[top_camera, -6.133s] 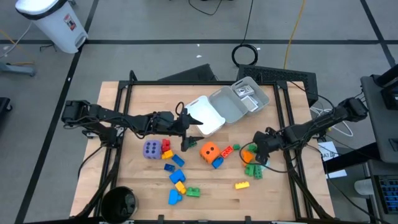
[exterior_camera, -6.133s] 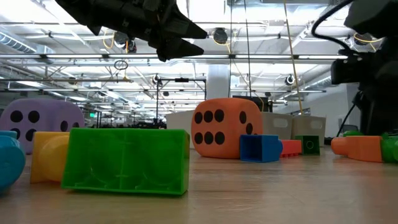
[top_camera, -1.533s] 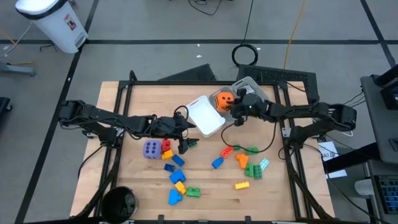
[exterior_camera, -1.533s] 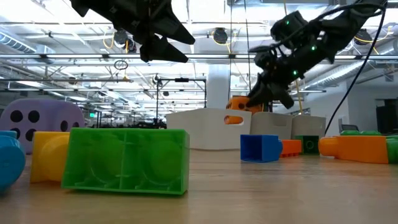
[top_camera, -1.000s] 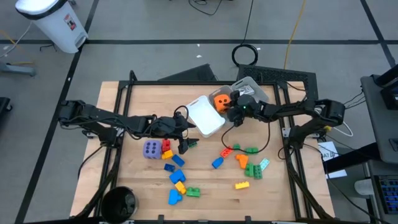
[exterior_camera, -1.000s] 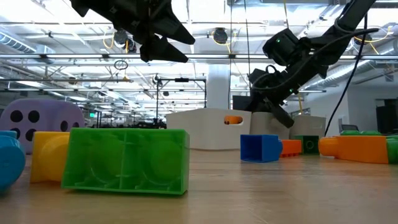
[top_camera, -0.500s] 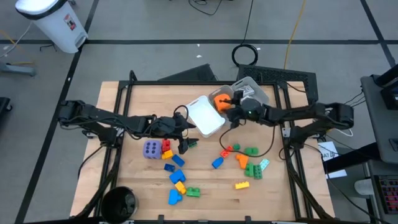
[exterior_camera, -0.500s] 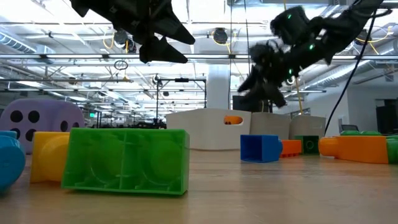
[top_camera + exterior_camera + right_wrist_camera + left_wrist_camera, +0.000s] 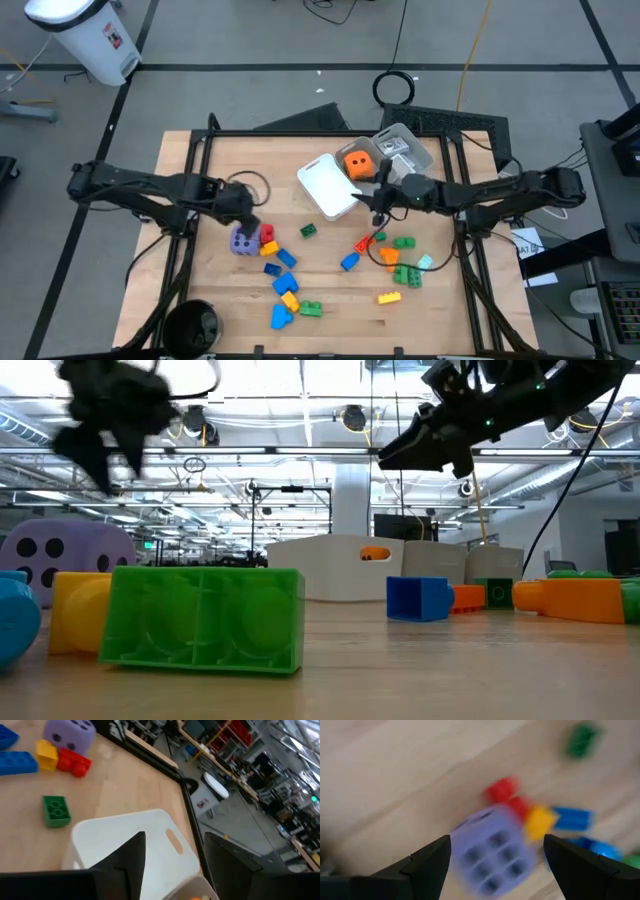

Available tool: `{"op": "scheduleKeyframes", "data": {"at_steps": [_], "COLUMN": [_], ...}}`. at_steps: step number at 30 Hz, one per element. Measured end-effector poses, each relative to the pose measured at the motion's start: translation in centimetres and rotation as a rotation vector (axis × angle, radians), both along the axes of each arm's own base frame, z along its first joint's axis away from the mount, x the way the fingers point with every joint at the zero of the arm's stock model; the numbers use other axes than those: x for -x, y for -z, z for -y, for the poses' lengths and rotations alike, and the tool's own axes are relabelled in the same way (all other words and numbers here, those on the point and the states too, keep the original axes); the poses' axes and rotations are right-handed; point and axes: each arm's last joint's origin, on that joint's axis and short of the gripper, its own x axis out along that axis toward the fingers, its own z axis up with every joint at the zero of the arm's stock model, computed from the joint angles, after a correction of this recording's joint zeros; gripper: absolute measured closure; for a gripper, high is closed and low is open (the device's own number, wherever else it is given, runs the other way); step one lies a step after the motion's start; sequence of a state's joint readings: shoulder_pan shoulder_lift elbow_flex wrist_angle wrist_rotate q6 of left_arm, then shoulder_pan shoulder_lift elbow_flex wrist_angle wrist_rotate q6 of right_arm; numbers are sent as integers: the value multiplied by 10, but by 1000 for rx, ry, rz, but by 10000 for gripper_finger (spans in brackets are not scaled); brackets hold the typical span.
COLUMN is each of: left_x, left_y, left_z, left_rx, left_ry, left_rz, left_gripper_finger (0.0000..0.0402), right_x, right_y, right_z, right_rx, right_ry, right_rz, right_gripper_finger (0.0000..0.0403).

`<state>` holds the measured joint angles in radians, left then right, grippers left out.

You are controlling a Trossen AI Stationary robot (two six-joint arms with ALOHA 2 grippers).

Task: Pick & Place Toys
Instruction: Put the purple dice into the left grey bin

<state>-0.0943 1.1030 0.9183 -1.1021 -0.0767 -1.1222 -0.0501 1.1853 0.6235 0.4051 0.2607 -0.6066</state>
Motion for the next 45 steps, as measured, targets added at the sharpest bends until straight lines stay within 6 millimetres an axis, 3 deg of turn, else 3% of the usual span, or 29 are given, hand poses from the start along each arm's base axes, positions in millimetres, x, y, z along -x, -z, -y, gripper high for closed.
{"op": "scheduleKeyframes", "data": {"at_steps": [5, 10, 20, 24, 27, 34, 37, 41, 45], "left_x": [27, 42, 39, 38, 38, 37, 37, 34, 26], "left_y": [1, 19, 80, 90, 91, 91, 88, 67, 34], "left_z": [4, 8, 17, 20, 20, 21, 19, 17, 15], "left_rx": [70, 104, 243, 259, 258, 260, 242, 195, 124], "left_ry": [-116, -182, -219, -204, -200, -193, -178, -143, -84], "left_rz": [31, 58, 159, 206, 209, 206, 229, 310, 419], "left_gripper_finger": [78, 78, 78, 81, 109, 230, 252, 285, 303], "right_x": [0, 0, 0, 0, 0, 0, 0, 0, -1], "right_y": [1, 3, 3, 3, 3, 3, 3, 2, 0], "right_z": [-10, -17, -18, -18, -18, -18, -18, -18, -18], "right_rx": [7, 34, 56, 56, 56, 56, 54, 11, -20], "right_ry": [-43, -76, -83, -83, -83, -83, -86, -76, -73], "right_rz": [-15, -45, -46, -45, -45, -44, -44, -23, 8], "right_gripper_finger": [233, 232, 237, 242, 243, 245, 244, 242, 242]}}
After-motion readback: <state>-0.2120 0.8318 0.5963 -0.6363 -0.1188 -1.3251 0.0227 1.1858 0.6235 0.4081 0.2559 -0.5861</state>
